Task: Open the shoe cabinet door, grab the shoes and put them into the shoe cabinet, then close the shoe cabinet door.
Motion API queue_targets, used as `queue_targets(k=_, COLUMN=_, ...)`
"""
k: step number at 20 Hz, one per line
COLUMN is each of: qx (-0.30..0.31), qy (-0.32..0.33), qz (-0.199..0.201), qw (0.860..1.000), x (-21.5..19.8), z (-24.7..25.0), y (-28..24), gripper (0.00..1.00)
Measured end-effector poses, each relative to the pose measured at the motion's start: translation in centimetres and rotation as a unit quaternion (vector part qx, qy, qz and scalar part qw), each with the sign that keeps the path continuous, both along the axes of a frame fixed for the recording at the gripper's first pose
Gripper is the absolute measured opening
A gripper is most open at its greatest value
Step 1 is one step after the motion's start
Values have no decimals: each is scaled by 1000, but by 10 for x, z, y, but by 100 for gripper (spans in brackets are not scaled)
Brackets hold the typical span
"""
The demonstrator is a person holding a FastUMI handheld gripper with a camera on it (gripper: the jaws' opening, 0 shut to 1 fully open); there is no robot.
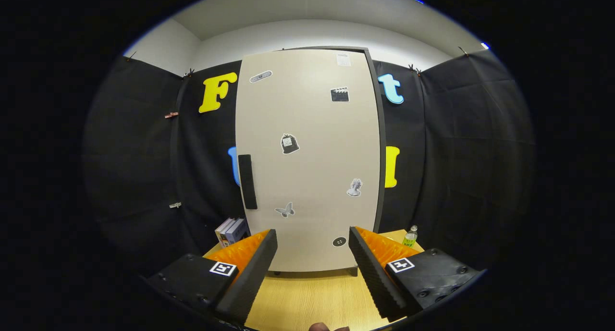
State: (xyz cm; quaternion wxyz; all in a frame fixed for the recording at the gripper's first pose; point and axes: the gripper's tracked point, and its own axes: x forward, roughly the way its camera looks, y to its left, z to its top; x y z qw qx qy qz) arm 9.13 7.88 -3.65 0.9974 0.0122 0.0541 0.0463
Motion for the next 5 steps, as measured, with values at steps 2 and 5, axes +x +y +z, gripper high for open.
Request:
queue_targets(k=2, qx=0, qy=0, qz=0, qw=1000, x=-1, z=-1, y=1, gripper=98)
queue_targets(k=5, qx=1, qy=2, qz=0, qw=1000, x=-1, z=-1, y=1, gripper=98)
